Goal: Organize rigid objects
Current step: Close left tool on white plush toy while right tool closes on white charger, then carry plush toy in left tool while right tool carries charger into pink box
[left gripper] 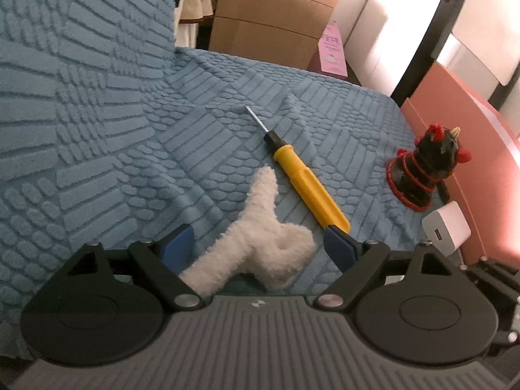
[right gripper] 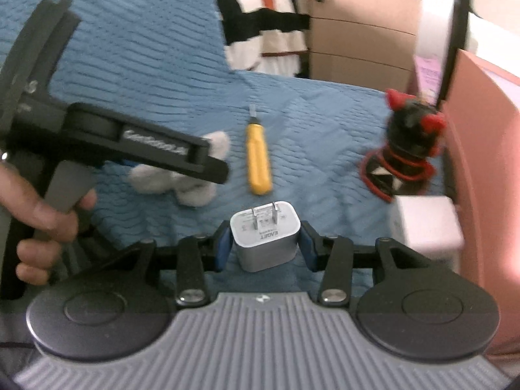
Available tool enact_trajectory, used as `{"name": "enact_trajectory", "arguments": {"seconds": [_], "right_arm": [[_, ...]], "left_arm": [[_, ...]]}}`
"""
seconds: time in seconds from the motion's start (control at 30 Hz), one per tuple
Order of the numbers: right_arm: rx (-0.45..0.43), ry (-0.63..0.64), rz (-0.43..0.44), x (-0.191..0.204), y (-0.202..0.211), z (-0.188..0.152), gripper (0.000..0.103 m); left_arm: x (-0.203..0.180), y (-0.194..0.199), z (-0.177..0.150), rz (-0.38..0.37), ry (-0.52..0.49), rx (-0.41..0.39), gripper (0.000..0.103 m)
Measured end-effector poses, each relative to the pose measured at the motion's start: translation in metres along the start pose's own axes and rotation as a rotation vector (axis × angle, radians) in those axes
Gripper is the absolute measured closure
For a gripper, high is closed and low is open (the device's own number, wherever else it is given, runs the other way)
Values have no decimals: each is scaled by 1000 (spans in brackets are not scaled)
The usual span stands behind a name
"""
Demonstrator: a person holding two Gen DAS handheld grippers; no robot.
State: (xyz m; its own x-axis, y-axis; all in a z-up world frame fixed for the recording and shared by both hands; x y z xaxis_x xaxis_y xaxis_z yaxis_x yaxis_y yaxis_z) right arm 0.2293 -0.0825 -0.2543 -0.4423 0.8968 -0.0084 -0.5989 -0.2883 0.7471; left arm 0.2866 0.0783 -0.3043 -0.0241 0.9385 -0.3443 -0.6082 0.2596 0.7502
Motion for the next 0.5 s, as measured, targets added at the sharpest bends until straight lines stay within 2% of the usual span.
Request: {"name": "enact_trajectory", "arguments": {"seconds": [0.1,0.27,0.37,0.5], "right_arm": [[18,-40,-44,-13,1,0,56],[36,-84,-61,-21,2,0,56],[46,-100,-60,-22,1,0,56],[53,-111,-72,-23,3,-1,56]], "left_arm": [[-2,-5,0,5,-21,7,13],[-7,-11,-4,61,-119,23,24],[-11,-13,-6,114,-186,24,34],[-13,-8,-4,81,-156,11,41]]}}
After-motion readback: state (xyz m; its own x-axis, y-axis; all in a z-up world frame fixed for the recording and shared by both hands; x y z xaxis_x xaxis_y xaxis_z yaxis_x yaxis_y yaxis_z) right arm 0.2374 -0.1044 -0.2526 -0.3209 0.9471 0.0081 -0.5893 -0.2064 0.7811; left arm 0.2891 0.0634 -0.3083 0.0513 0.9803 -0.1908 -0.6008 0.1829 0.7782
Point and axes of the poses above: each gripper's, at about its wrist camera, not at the fingertips, and y roughly against the way its jaws point, x to its left, z to its top, the point moved 9 cm from there along -y, roughly the way its jaws point, and after that the axes turned 8 degrees about -z, right-handed, at the moved point
